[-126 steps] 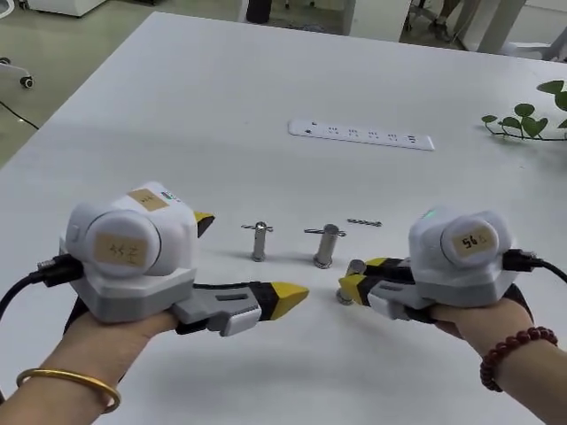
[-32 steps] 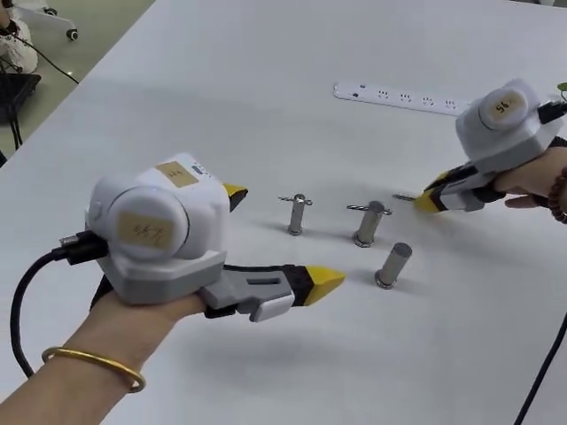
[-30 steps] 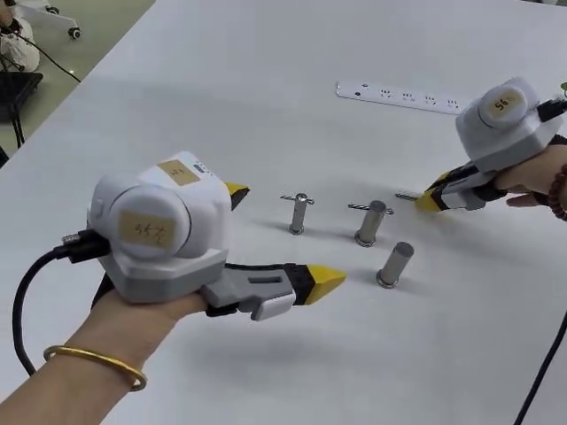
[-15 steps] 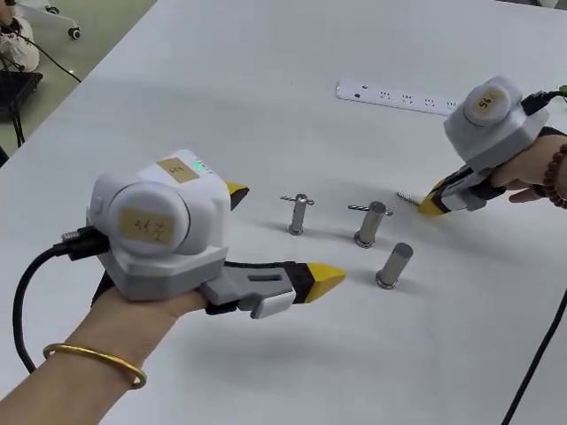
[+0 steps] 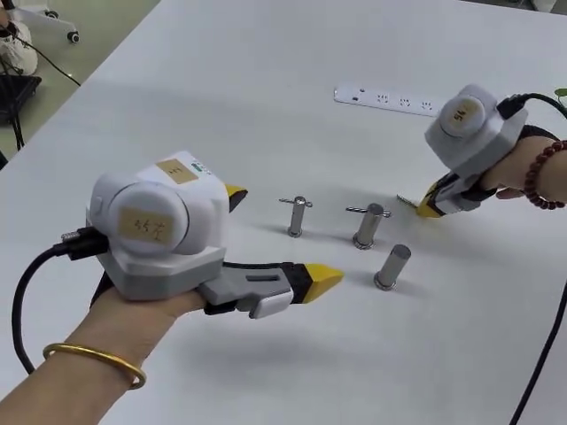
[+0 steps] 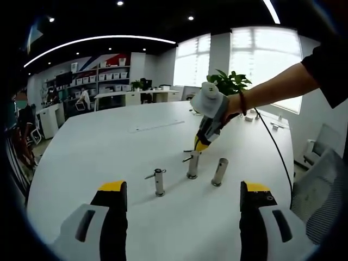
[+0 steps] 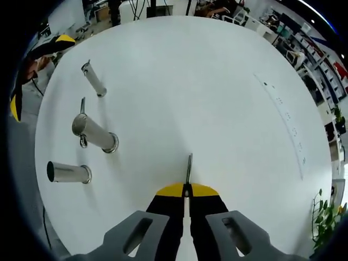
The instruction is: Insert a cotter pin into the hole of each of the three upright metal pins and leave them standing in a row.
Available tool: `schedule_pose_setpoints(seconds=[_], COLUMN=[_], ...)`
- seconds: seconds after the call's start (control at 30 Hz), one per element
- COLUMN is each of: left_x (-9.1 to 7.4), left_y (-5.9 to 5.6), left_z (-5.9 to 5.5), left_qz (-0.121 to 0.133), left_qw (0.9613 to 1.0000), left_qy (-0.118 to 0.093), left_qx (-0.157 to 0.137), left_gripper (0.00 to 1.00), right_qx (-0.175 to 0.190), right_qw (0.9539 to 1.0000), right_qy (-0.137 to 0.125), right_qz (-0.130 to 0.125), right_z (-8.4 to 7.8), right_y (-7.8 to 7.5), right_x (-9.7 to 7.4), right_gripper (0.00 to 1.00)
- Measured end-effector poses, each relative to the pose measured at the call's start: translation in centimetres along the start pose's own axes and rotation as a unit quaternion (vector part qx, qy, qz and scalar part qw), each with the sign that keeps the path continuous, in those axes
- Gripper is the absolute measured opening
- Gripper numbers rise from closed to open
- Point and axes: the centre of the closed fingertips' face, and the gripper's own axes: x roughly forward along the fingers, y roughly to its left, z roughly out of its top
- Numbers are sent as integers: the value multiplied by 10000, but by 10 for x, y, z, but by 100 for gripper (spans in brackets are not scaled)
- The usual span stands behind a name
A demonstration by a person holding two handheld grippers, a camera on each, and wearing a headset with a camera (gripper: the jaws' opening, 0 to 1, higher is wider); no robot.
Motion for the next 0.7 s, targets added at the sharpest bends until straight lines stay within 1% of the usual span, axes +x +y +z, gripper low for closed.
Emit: schedule_pose_setpoints(seconds=[0.13, 0.23, 0.33, 0.4, 0.43, 0.57, 0.7], left_x=[0, 0, 0, 0, 0, 0, 2], left_y=[-1, -1, -2, -3, -4, -8, -14], left_z=[-1, -2, -2, -2, -2, 1, -1], left_qz=[-15, -17, -31, -49, -70, -80, -157], left_qw=[10000, 10000, 10000, 10000, 10000, 9999, 9998], left_qy=[13, 35, 37, 35, 44, -11, 45], left_qx=[14, 28, 19, 34, 38, 118, 117], left_gripper=[84, 84, 82, 81, 81, 79, 77], right_qx=[87, 61, 61, 36, -14, -82, -172], right_qw=[9999, 9998, 9996, 9994, 9993, 9988, 9980], right_qy=[-111, -134, -237, -310, -341, -473, -595], right_qz=[-36, -114, -129, -130, -122, -136, -152], right_z=[-1, -2, -2, -7, -3, -1, 1], right_y=[-2, -3, -2, -4, -5, 5, 16], right_x=[-6, -11, -18, -17, -18, -33, -46], right_gripper=[0, 0, 0, 0, 0, 0, 0])
